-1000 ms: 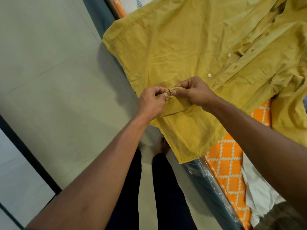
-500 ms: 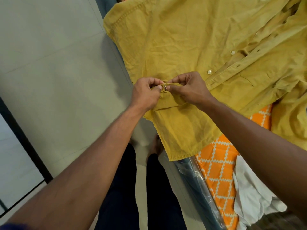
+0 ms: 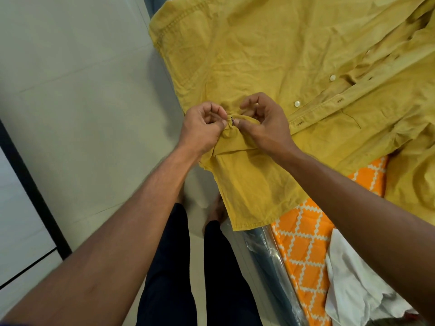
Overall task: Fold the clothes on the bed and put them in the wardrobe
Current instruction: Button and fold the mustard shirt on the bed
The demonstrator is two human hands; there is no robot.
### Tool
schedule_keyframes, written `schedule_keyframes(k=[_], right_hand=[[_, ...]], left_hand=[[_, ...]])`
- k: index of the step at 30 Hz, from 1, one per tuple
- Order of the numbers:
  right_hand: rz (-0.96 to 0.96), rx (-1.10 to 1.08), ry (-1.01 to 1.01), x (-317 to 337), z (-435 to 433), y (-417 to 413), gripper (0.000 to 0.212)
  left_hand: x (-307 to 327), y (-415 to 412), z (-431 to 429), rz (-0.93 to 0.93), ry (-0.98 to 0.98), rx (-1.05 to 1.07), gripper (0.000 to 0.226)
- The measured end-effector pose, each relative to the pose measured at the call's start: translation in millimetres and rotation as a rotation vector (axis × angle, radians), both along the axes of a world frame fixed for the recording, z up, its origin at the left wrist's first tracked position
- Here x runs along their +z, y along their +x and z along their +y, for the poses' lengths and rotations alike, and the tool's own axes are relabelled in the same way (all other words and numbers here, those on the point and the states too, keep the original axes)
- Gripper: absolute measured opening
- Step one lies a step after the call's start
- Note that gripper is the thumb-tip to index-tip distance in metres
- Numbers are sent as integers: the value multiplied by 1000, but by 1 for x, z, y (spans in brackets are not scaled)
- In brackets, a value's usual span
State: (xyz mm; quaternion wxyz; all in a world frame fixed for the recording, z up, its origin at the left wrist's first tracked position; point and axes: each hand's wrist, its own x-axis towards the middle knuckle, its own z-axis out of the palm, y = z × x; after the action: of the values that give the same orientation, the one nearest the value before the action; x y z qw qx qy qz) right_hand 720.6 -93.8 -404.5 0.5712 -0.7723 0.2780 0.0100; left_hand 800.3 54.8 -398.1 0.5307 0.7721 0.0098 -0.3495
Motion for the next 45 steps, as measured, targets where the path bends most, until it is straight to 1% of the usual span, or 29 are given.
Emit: schedule_keyframes(k=[4, 6, 9, 13, 18, 21, 24, 26, 28, 32, 35, 39, 45], right_hand=[[-24, -21, -146, -8, 6, -4, 10], [-38, -19, -214, -9, 10, -7, 9], [-50, -33, -260, -9, 13, -13, 10], [-45, -43, -211, -6, 12, -15, 11], [-48, -25, -199, -4, 10, -15, 14], [-44, -10, -212, -5, 11, -14, 17], [-24, 1, -198, -7, 8, -14, 16], [-25, 35, -187, -6, 6, -15, 17], [-45, 78, -221, -6, 5, -15, 19], [-59, 125, -358, -6, 11, -13, 24], [-64, 152, -389, -5, 10, -12, 22], [-74, 258, -394, 0, 0, -9, 15], [-131, 382, -490, 1, -3, -7, 14]], left_hand=[[1, 0, -3, -35, 52, -41, 27], [1, -1, -2, -60, 74, -59, 22], [4, -4, -2, -53, 77, -32, 4], [2, -9, -10, -121, 192, -24, 10], [4, -15, -13, -231, 195, -50, 11], [2, -20, -12, -243, 148, -19, 16], [-3, -18, -7, -144, 31, 16, 26], [-5, -12, -4, -119, -13, -46, 30], [-5, -8, -2, -120, -34, -108, 31], [-5, -5, -3, -61, -36, -125, 25], [-6, 0, 1, -40, -61, -156, 25], [-4, 7, 6, -61, -84, -276, 33], [-3, 9, 10, -170, -1, -409, 28]])
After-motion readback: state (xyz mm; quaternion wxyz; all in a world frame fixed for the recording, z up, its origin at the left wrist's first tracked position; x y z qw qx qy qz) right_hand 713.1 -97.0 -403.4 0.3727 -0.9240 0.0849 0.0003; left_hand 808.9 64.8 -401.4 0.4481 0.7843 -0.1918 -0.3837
